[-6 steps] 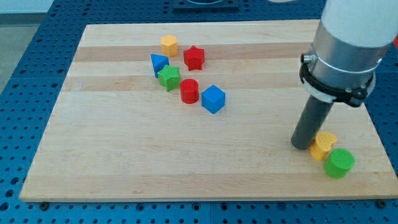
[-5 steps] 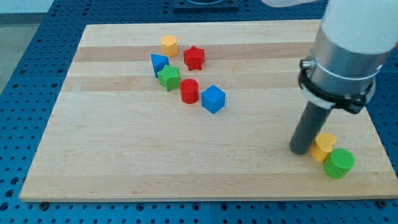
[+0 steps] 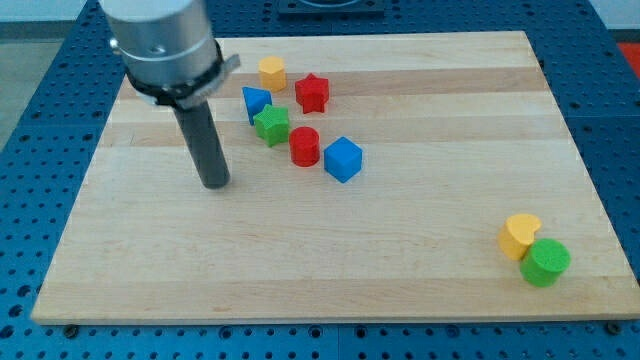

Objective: Move the blue cube to the top left of the yellow heart

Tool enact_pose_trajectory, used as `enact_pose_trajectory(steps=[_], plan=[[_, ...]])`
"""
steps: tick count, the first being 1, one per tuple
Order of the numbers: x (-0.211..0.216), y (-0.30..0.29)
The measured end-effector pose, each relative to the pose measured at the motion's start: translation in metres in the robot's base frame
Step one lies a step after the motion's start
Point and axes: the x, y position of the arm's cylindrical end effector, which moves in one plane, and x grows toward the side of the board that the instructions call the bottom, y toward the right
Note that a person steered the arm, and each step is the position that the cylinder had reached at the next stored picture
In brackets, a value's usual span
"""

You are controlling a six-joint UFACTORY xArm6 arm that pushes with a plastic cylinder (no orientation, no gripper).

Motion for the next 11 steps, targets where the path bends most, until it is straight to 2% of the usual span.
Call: enact_pose_trajectory(steps=[1, 2, 4, 8, 11], plan=[[-0.031, 0.019], [-0.041, 0.071], [-0.041, 0.13], [0.022, 0.183], [0.033, 0.241]])
